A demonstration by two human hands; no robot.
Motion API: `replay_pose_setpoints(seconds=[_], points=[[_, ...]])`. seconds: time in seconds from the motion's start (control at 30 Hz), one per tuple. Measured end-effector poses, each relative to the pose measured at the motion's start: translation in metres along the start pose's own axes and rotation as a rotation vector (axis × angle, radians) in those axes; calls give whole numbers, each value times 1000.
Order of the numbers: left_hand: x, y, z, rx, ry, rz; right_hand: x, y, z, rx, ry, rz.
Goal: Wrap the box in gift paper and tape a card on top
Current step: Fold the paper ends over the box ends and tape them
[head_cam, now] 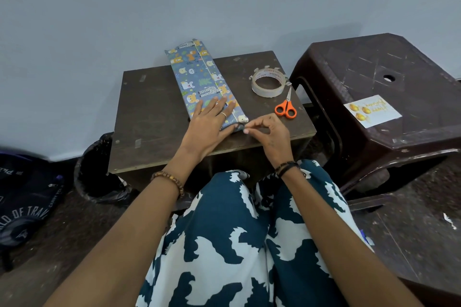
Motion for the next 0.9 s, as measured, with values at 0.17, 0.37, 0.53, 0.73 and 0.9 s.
replay_pose_setpoints(seconds=[0.17,0.37,0.53,0.73,0.9], points=[[-1,3,-1,13,-16,-39,0,2,5,34,-7,13],[-1,3,-2,20,-15,-43,2,6,6,91,-49,20],[0,2,-1,15,-15,-47,4,9,4,155,-83,64],[0,1,0,41,-20,-39,5,11,5,250,-115,114],[1,-2,1,46,-25,-40,9,15,1,332,-202,221]])
Point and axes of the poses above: each hand's wrist, its own x-axis away from the middle knuckle, its own y-axis out of the palm, z = x × y, the point moved 5 cm from there along -x, towards the middle knuckle
